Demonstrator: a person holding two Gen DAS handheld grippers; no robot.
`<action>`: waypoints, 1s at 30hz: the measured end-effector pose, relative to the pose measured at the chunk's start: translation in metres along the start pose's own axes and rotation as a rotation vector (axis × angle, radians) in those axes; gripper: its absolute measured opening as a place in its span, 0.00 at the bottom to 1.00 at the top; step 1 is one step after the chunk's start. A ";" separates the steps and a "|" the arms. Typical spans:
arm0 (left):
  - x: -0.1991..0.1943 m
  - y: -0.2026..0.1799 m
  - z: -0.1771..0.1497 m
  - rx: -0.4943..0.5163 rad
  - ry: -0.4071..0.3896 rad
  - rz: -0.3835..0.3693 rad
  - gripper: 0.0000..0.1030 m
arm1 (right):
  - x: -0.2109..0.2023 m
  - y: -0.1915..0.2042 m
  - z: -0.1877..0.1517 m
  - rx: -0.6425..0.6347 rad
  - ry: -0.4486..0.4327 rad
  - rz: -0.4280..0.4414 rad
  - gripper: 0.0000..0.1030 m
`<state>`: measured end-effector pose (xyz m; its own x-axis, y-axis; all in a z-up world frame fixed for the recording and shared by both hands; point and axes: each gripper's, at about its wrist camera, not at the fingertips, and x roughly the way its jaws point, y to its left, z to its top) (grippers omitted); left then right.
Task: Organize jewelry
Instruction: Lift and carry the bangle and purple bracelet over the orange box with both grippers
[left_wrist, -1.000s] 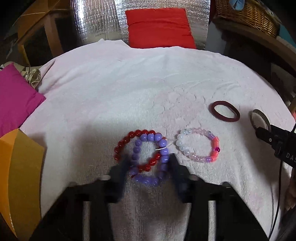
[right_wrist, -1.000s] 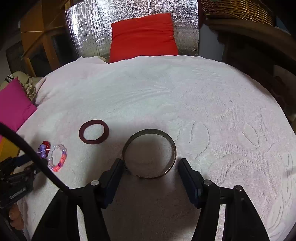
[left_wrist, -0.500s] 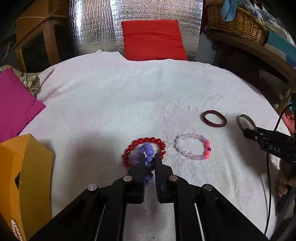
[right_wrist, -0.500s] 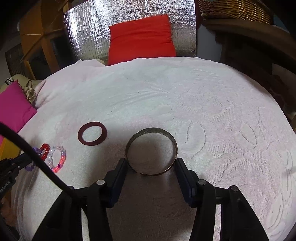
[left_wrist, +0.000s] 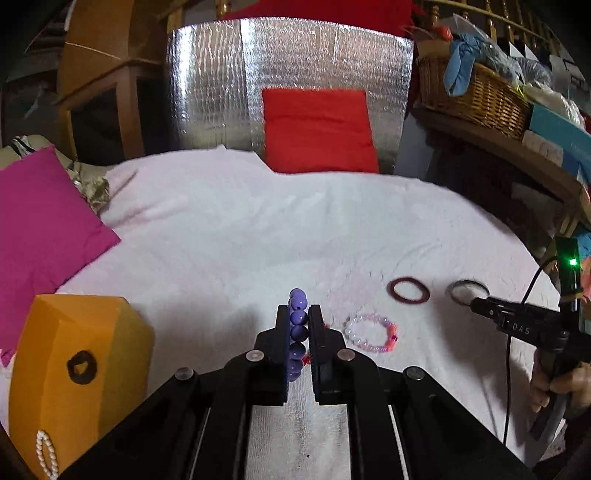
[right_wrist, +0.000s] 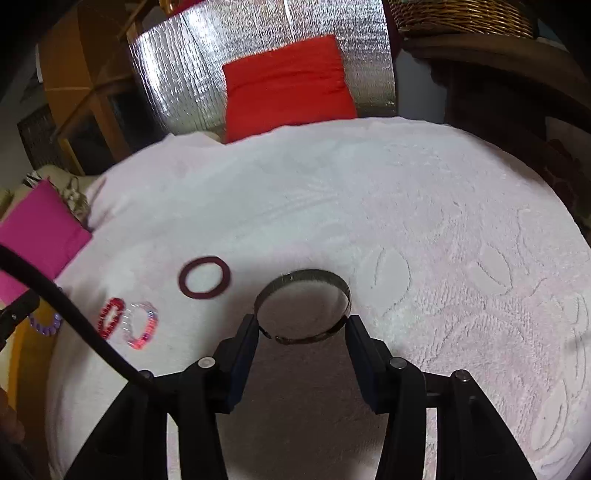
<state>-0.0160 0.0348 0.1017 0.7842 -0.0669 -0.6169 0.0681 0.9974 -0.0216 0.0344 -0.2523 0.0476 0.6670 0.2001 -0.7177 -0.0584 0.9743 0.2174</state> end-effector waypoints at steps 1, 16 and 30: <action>-0.004 -0.002 0.002 -0.005 -0.011 0.011 0.10 | -0.001 0.001 0.001 -0.006 0.002 0.006 0.20; 0.002 -0.006 -0.004 -0.045 0.020 0.038 0.10 | -0.011 -0.023 0.010 0.062 -0.037 -0.037 0.78; 0.016 -0.021 -0.009 -0.034 0.068 0.023 0.10 | 0.049 -0.011 0.032 -0.010 0.039 -0.138 0.61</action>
<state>-0.0106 0.0135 0.0849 0.7418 -0.0429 -0.6693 0.0282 0.9991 -0.0327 0.0911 -0.2562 0.0310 0.6395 0.0678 -0.7658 0.0243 0.9938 0.1083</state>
